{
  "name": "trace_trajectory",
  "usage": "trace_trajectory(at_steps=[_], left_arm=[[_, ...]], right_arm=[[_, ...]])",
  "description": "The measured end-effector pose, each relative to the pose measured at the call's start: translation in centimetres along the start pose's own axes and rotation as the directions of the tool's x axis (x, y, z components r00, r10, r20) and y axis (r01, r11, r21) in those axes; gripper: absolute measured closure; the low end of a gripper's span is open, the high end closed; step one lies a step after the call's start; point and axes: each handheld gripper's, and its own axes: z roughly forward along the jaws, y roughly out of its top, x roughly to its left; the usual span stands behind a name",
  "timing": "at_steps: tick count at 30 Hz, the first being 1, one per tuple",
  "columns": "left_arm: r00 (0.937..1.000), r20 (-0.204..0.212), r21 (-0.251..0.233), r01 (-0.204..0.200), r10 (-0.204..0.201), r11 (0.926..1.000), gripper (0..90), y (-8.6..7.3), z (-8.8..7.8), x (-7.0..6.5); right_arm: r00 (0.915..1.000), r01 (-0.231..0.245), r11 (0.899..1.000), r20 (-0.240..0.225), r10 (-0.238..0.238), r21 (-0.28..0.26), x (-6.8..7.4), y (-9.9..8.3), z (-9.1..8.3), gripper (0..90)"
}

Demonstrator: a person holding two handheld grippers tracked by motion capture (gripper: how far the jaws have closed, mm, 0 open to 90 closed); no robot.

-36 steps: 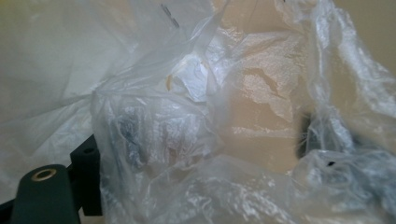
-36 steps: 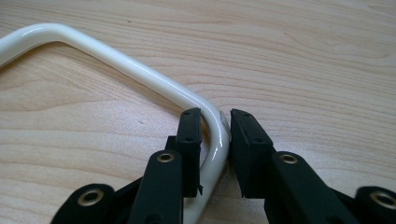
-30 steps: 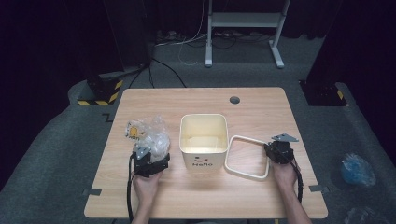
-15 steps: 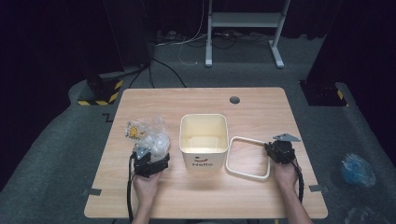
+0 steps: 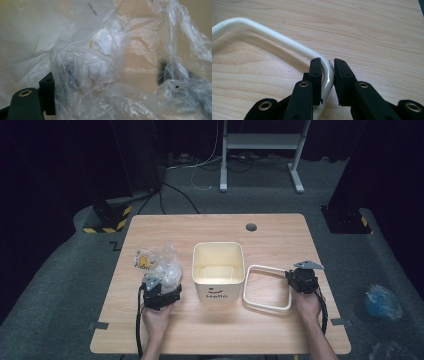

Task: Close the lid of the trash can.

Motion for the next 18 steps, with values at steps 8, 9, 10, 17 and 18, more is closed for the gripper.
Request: trace_trajectory(at_steps=[8, 9, 10, 17, 18], left_arm=[[1.0000, 0.000, 0.001, -0.006, 0.006, 1.0000, 15.9, 0.0, 0.0, 0.0], [1.0000, -0.001, 0.002, -0.008, 0.008, 1.0000, 15.9, 0.0, 0.0, 0.0], [1.0000, -0.002, 0.002, -0.009, 0.009, 1.0000, 15.9, 0.0, 0.0, 0.0], [0.9999, -0.006, 0.005, -0.014, 0.014, 0.9999, 15.9, 0.0, 0.0, 0.0], [0.9999, -0.006, 0.005, -0.014, 0.014, 0.9999, 15.9, 0.0, 0.0, 0.0]], right_arm=[[0.9999, -0.009, 1.000, -0.013, 0.009, 0.008, -0.3, 0.0, -0.6, 77.5], [0.9998, -0.011, 1.000, -0.014, 0.011, 0.005, -0.3, 0.1, -0.7, 77.4], [0.9998, -0.013, 1.000, -0.016, 0.013, 0.003, -0.4, 0.1, -0.8, 77.5], [0.9995, -0.019, 1.000, -0.024, 0.019, -0.007, -1.0, 0.6, -1.8, 77.5], [0.9993, -0.025, 1.000, -0.028, 0.025, -0.007, -1.1, 0.7, -2.0, 77.6]])
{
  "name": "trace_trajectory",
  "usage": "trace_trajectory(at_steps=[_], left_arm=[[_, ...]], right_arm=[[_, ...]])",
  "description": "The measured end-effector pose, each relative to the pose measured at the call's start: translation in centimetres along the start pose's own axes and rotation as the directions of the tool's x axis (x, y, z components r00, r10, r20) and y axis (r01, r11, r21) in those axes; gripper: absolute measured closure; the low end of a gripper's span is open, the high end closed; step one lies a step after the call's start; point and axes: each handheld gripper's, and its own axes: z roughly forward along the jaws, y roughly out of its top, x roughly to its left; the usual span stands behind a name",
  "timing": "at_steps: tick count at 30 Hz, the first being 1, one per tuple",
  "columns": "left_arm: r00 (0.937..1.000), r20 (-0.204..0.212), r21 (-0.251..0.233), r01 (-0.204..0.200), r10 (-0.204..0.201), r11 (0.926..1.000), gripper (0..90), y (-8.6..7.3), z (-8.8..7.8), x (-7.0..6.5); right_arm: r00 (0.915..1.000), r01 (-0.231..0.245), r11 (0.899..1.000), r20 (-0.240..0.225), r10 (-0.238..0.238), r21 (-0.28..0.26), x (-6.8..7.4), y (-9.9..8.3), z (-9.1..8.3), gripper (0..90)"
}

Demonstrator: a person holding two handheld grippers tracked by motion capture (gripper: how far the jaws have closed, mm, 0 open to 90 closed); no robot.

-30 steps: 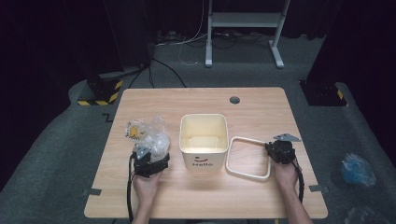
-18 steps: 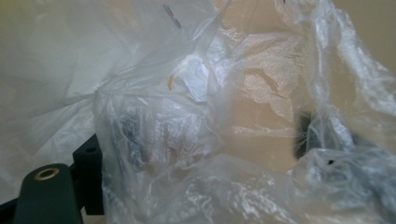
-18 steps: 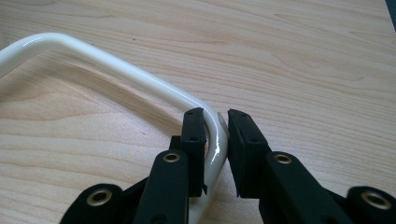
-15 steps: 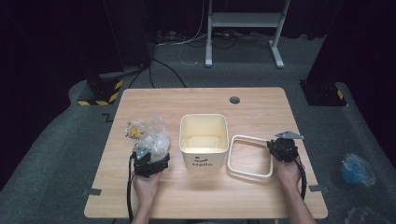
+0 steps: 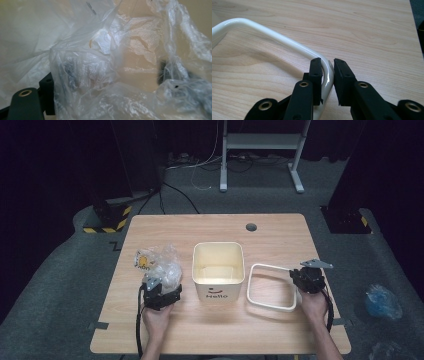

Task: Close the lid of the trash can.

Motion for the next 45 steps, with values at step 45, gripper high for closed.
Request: trace_trajectory(at_steps=[45], left_arm=[[0.9999, -0.011, 0.007, -0.003, 0.003, 1.0000, 16.2, 0.0, 0.1, -0.1]], right_arm=[[0.9989, -0.001, 1.000, -0.047, 0.000, -0.031, -1.1, 4.1, -4.7, 77.8]])
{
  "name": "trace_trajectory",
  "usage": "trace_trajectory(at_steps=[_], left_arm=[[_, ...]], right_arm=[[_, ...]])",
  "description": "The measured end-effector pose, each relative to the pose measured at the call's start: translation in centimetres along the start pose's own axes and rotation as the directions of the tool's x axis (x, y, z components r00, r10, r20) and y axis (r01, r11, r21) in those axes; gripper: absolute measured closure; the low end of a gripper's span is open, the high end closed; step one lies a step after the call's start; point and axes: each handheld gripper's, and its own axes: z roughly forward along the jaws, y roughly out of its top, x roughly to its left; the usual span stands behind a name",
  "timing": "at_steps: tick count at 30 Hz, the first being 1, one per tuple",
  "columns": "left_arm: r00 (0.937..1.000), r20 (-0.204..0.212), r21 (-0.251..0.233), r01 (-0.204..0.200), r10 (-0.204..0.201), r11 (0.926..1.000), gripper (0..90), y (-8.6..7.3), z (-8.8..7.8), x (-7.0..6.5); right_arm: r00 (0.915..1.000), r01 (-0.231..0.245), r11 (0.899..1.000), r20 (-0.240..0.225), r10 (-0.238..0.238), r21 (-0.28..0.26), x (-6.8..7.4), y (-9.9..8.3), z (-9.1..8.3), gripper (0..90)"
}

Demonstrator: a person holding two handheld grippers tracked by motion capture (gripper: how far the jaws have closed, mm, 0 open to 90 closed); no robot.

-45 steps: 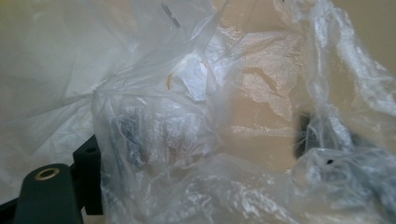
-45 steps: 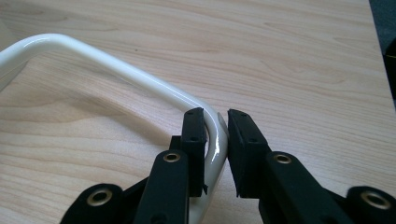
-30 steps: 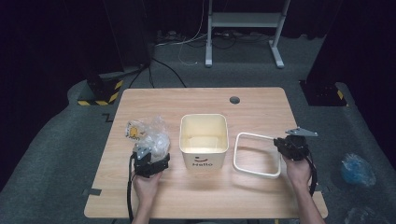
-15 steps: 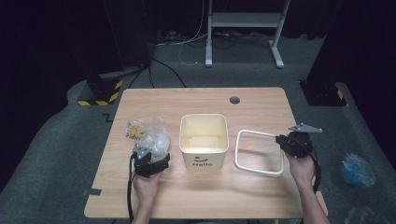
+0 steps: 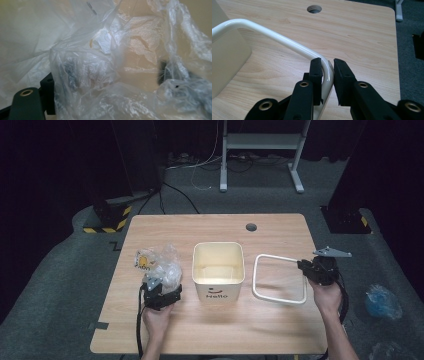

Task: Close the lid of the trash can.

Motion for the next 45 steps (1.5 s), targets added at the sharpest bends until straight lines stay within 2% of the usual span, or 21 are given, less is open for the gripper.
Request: trace_trajectory(at_steps=[13, 22, 34, 45], left_arm=[[1.0000, -0.003, 0.001, -0.003, 0.003, 1.0000, 16.5, 0.0, 0.0, 0.0], [0.9999, -0.007, 0.004, -0.009, 0.009, 1.0000, 16.7, 0.0, 0.0, 0.0], [1.0000, -0.006, 0.003, -0.008, 0.008, 1.0000, 16.7, 0.0, 0.0, -0.1], [0.9999, -0.003, 0.000, -0.010, 0.010, 0.9999, 16.6, 0.0, 0.0, -0.2]], right_arm=[[0.9999, 0.004, 1.000, -0.012, -0.004, -0.026, 0.0, 1.5, -1.2, 77.8], [0.9996, 0.005, 0.999, -0.028, -0.006, -0.038, 0.6, 2.5, -1.8, 77.9], [0.9982, 0.010, 0.999, -0.059, -0.013, -0.038, 1.4, 3.6, -1.3, 77.9], [0.9966, 0.030, 0.998, -0.075, -0.034, -0.051, 3.0, 5.1, -1.0, 77.8]])
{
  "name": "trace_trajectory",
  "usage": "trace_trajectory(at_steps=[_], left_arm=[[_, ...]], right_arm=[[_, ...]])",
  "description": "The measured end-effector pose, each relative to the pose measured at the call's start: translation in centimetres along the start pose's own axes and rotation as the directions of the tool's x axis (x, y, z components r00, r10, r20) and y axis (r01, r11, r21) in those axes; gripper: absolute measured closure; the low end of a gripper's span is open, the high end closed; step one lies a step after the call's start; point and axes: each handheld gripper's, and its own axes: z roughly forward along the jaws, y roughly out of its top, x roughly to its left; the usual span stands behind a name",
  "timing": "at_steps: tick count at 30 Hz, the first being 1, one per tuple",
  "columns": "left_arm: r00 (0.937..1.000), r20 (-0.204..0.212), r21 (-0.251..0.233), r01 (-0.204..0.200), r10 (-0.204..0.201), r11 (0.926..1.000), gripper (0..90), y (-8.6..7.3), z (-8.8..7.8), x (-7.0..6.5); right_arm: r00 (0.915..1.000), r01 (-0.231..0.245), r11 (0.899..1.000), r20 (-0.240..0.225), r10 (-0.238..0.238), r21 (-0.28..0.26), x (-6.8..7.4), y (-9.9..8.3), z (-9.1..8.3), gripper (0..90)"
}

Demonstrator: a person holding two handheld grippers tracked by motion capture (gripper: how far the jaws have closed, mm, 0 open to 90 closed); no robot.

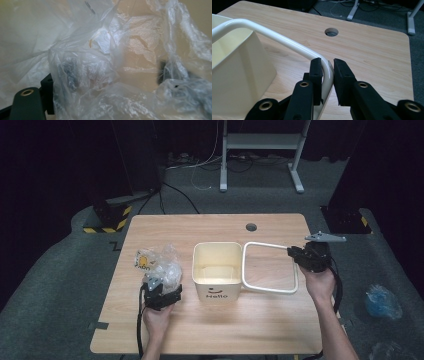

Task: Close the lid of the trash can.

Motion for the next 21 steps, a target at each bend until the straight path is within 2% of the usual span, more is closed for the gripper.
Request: trace_trajectory(at_steps=[21], left_arm=[[1.0000, -0.001, 0.002, -0.001, 0.001, 1.0000, 16.8, 0.0, 0.0, 0.0]], right_arm=[[0.9990, 0.021, 1.000, -0.039, -0.020, 0.015, 2.6, 2.1, 2.0, 77.9]])
